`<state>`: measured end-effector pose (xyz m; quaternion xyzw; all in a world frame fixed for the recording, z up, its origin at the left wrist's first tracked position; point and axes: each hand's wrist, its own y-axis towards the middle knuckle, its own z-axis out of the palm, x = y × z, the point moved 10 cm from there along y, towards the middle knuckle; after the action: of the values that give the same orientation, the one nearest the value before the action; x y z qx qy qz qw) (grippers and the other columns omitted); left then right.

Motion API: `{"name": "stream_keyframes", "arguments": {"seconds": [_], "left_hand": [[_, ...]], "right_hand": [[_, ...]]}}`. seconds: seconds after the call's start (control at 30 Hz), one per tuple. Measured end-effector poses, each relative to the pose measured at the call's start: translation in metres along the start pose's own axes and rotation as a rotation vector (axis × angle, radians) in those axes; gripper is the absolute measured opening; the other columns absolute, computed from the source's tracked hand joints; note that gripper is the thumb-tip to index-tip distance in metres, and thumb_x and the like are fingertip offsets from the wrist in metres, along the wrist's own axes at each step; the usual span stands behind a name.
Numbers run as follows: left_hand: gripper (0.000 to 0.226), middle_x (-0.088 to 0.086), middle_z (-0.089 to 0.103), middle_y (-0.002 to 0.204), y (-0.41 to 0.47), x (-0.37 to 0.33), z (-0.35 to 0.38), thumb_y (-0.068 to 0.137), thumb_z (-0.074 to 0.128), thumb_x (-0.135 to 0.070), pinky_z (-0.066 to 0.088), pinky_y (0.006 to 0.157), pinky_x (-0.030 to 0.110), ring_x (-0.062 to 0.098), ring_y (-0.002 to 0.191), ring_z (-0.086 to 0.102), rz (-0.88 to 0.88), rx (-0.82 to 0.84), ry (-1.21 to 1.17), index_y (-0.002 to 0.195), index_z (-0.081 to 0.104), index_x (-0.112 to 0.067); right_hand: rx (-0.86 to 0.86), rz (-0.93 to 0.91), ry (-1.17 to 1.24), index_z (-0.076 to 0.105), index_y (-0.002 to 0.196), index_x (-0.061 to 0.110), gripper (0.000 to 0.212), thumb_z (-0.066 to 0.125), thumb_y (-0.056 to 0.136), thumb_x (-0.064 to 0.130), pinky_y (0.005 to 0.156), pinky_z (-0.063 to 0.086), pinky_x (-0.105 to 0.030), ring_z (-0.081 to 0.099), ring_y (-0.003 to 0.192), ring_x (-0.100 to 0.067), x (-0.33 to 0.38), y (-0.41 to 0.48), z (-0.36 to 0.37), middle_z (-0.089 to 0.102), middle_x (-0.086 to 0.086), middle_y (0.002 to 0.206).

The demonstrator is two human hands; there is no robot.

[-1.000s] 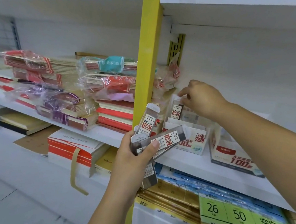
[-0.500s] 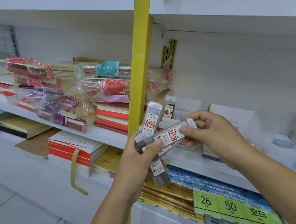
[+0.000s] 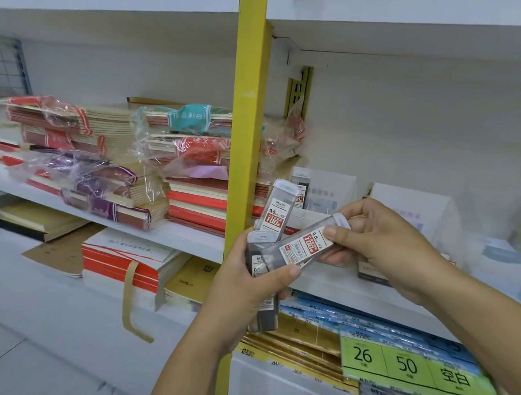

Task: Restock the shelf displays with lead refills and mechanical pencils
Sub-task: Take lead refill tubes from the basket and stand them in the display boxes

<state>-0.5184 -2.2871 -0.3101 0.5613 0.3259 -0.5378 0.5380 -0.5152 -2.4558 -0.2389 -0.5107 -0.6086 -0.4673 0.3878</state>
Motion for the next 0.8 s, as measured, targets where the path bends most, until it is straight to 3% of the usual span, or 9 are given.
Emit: {"name": "stream_keyframes", "arguments": {"seconds": [0.2, 0.37, 0.5, 0.6, 0.67, 0.8], "left_hand": [[0.046, -0.005, 0.074, 0.102, 0.003, 0.005, -0.010, 0.069, 0.087, -0.041, 0.055, 0.064, 0.026, 0.013, 0.071, 0.066, -0.018, -0.029, -0.026, 0.108, 0.064, -0.045], [0.046, -0.017, 0.073, 0.095, 0.003, 0.004, -0.036, 0.061, 0.077, -0.055, 0.054, 0.056, 0.020, 0.009, 0.061, 0.068, -0.028, -0.234, 0.002, 0.104, 0.059, -0.052], [0.029, -0.020, 0.073, 0.088, 0.003, -0.002, -0.045, 0.077, 0.078, -0.044, 0.052, 0.052, 0.016, 0.007, 0.057, 0.068, 0.009, -0.283, 0.043, 0.094, 0.058, -0.057], [0.030, -0.019, 0.073, 0.088, 0.003, -0.003, -0.046, 0.066, 0.078, -0.051, 0.054, 0.053, 0.019, 0.009, 0.058, 0.068, 0.002, -0.282, 0.025, 0.087, 0.059, -0.061], [0.031, -0.019, 0.073, 0.089, 0.004, -0.003, -0.045, 0.059, 0.076, -0.056, 0.055, 0.054, 0.021, 0.009, 0.059, 0.068, -0.005, -0.275, 0.016, 0.084, 0.059, -0.063], [0.038, -0.016, 0.074, 0.095, 0.004, -0.002, -0.045, 0.054, 0.078, -0.060, 0.057, 0.058, 0.025, 0.011, 0.061, 0.068, -0.011, -0.251, -0.025, 0.089, 0.062, -0.060]], "right_hand": [[-0.035, -0.069, 0.004, 0.048, 0.108, 0.015, 0.020, 0.061, 0.093, 0.012, 0.060, 0.062, -0.033, 0.073, 0.073, -0.033, 0.023, 0.011, -0.009, 0.075, -0.012, 0.085], [-0.368, -0.408, -0.272, 0.048, 0.093, 0.036, 0.025, 0.064, 0.093, 0.016, 0.057, 0.057, -0.021, 0.071, 0.067, -0.013, 0.083, 0.030, -0.052, 0.070, -0.003, 0.088], [-0.271, -0.496, -0.579, 0.047, 0.100, 0.033, 0.020, 0.062, 0.093, 0.022, 0.064, 0.055, -0.025, 0.067, 0.076, -0.006, 0.086, 0.063, -0.021, 0.065, 0.008, 0.092], [-0.175, -0.446, -0.792, 0.044, 0.104, 0.029, 0.026, 0.065, 0.091, 0.023, 0.069, 0.055, -0.037, 0.065, 0.080, -0.013, 0.072, 0.086, 0.002, 0.066, 0.001, 0.094], [-0.156, -0.380, -0.806, 0.043, 0.100, 0.026, 0.030, 0.070, 0.088, 0.024, 0.072, 0.055, -0.041, 0.065, 0.081, -0.017, 0.065, 0.098, 0.003, 0.067, 0.000, 0.095], [-0.134, -0.328, -0.723, 0.047, 0.088, 0.030, 0.030, 0.075, 0.083, 0.021, 0.062, 0.054, -0.032, 0.066, 0.073, -0.015, 0.057, 0.110, -0.001, 0.067, 0.000, 0.086]]}}
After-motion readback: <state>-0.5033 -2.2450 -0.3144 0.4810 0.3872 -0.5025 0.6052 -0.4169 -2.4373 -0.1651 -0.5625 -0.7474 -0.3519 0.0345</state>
